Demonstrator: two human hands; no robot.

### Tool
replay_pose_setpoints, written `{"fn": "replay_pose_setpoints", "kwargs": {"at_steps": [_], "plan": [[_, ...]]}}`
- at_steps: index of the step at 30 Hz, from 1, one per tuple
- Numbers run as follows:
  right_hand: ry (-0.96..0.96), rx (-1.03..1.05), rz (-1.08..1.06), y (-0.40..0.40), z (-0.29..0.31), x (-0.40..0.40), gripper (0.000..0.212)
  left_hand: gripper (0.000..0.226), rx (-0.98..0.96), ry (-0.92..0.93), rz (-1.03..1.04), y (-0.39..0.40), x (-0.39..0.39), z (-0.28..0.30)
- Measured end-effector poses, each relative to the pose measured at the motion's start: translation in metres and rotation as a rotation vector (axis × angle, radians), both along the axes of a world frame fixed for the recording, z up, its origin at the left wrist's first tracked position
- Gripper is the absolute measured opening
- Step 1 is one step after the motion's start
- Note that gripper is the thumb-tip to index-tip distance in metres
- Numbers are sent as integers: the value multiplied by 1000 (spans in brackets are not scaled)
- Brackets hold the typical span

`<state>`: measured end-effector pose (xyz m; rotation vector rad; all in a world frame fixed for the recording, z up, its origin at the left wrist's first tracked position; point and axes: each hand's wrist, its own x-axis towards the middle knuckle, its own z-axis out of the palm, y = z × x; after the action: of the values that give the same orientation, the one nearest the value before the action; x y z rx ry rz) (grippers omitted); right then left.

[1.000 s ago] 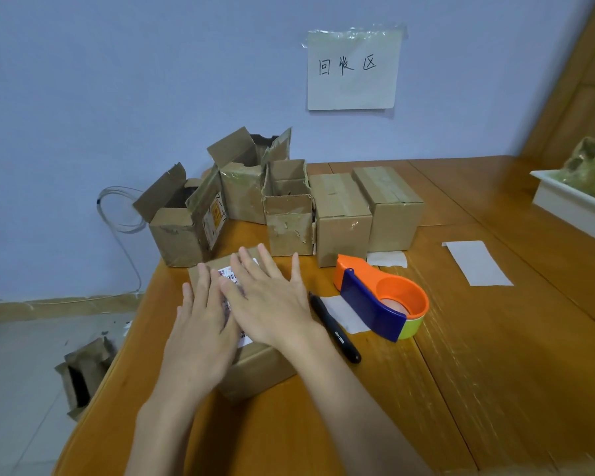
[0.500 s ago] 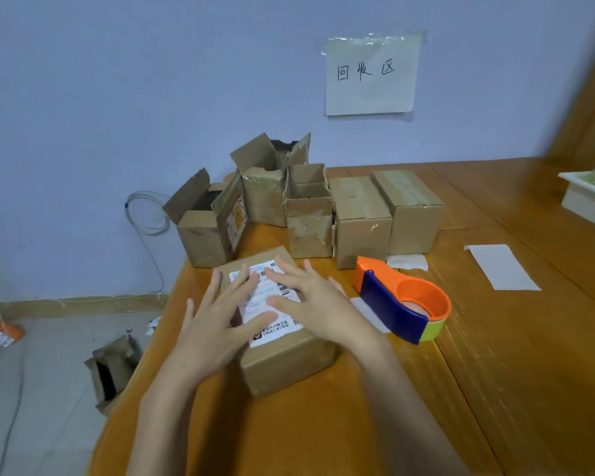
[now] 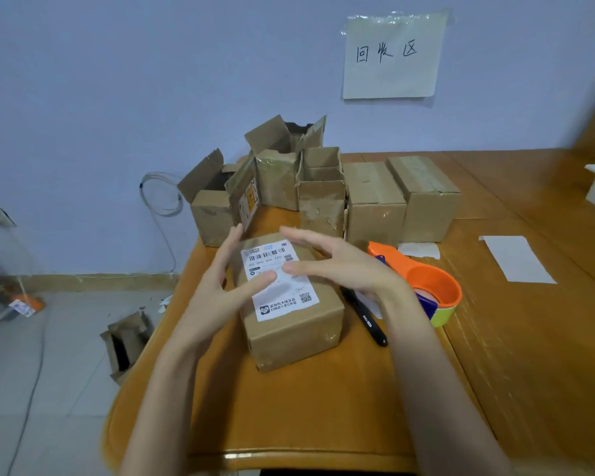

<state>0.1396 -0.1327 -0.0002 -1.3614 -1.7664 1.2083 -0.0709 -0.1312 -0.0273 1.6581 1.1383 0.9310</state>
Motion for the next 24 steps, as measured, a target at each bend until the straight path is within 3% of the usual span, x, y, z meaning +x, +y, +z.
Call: {"fn": "replay_pose_setpoints", "kwargs": {"at_steps": [3,8,11,12,16,19,24], "plan": [[-223,145,-74,4,-5,-19,52,95,70,150,35,-4,13,-3],[-464,166,-136,3,-15,-27,51,118,41,379,-37,2,8,-2],[-562,170,-169,4,-17,-34,57,128,28,402,-82,-1,6,0],[-539,167,-181,4,-17,-35,59,127,15,349,-76,-4,5,0],[-151,82,-273,-7,-11,-25,81,114,-68,-93,138,-14,7,-5],[-179,-57,-200,-17,-13,-16,108,119,-188,-78,134,-18,9,-9],[0,-192,-84,-27,-18,4,88,128,-249,-74,5,-19,5,-15]]}}
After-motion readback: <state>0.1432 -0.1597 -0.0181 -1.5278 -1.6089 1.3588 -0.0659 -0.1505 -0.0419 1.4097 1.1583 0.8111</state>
